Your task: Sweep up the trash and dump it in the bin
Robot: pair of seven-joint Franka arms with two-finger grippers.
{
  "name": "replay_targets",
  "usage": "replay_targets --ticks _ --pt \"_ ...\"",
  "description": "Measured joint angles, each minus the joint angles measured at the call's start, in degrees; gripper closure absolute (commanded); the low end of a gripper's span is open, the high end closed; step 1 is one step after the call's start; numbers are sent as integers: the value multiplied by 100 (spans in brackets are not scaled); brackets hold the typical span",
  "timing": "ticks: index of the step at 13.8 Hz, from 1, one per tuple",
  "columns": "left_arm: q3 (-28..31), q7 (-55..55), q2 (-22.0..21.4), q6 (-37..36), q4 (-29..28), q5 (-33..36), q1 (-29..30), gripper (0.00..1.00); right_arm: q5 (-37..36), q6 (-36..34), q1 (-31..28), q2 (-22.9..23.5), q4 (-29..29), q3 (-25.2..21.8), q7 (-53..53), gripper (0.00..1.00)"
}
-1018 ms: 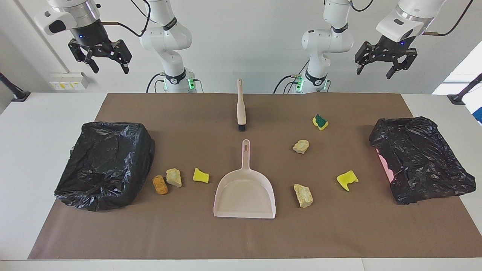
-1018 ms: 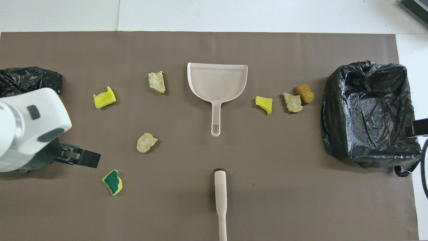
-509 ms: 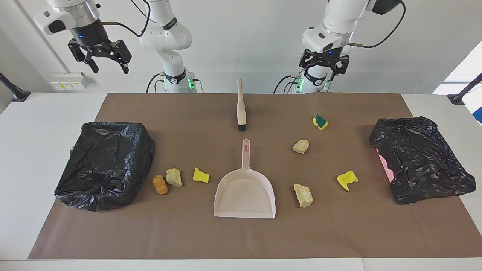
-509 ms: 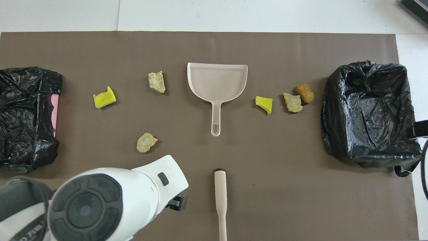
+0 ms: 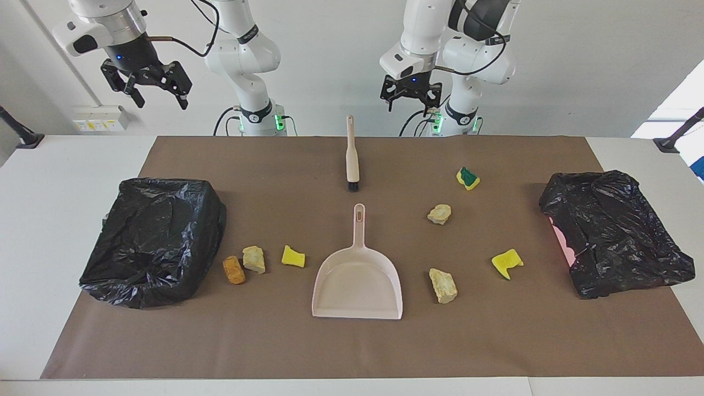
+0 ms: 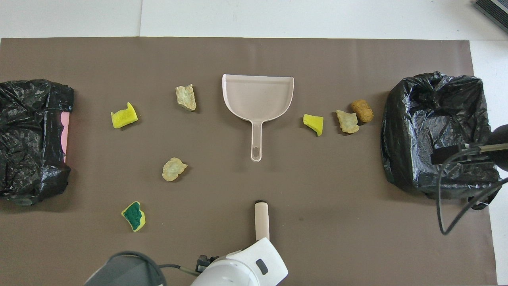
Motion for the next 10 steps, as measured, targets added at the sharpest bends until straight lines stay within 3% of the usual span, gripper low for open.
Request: replay_targets --ticks 3,7,10 --pt "-1 -568 372 675 -332 -8 -506 0 6 589 490 434 -24 17 352 0" --pt "8 -944 1093 1281 -388 -9 -746 0 10 1400 1083 1067 3 42 1094 0" --pt "1 -1184 1213 1479 -574 -9 -948 0 10 1611 1391 1446 193 68 1677 0"
